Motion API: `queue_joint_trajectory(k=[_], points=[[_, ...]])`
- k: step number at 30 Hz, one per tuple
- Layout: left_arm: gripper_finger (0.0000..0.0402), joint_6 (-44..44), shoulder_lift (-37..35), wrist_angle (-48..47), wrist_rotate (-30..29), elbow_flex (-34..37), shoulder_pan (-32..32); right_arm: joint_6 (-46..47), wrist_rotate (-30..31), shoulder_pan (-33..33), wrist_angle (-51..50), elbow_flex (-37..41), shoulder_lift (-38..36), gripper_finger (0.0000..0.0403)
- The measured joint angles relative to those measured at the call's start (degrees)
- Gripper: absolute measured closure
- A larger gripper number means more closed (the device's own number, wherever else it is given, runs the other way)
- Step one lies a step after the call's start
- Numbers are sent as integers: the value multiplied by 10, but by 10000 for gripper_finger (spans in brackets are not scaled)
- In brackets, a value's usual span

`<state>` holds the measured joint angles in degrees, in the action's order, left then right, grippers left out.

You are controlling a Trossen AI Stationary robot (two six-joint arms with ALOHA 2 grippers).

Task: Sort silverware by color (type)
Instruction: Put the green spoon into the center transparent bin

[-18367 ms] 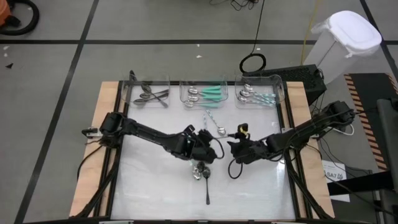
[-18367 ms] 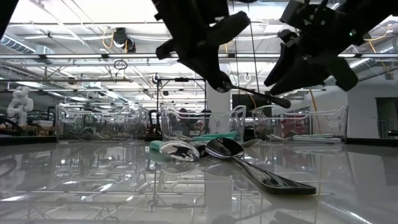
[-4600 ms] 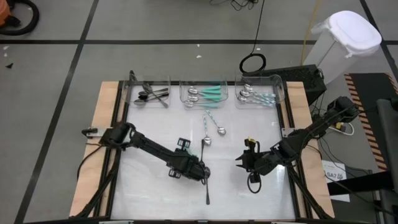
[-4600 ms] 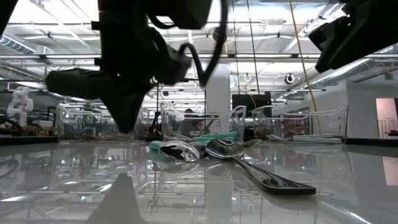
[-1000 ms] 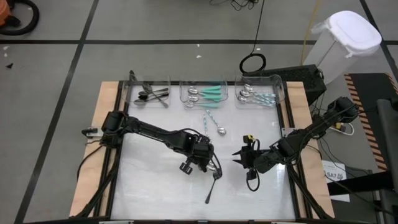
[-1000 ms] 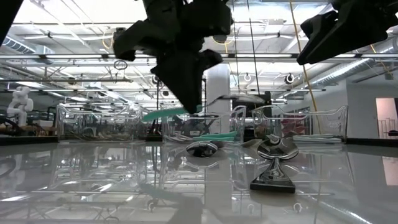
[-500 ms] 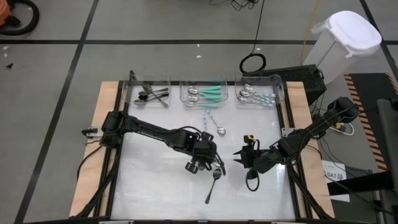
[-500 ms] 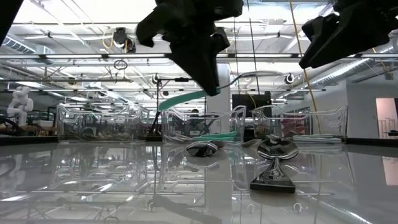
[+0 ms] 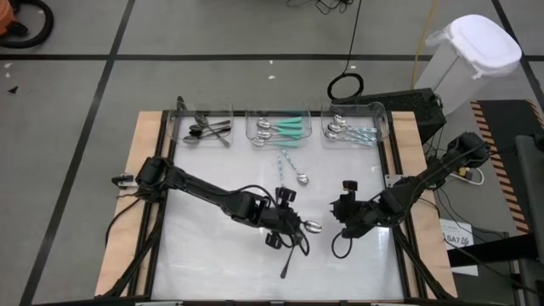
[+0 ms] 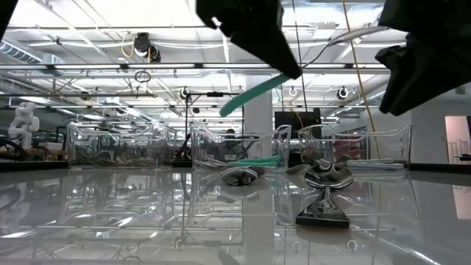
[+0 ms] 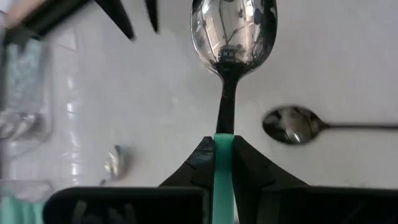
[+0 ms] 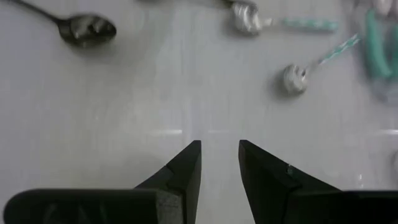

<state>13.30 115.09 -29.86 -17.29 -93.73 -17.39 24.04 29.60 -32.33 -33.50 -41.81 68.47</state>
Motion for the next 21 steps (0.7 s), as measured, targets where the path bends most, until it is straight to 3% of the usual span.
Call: queue_joint_trajectory(k=[6,11,21], points=[[376,6,-1,45,-41,0,-4,-85,62,-16,158,61,0,298],[376,-10,-6,85,-51,0,6,-99,62,-15,284,112,0,298],[376,-13,-5,229,-46,0,-3,-162,48,-32,421,119,0,298]])
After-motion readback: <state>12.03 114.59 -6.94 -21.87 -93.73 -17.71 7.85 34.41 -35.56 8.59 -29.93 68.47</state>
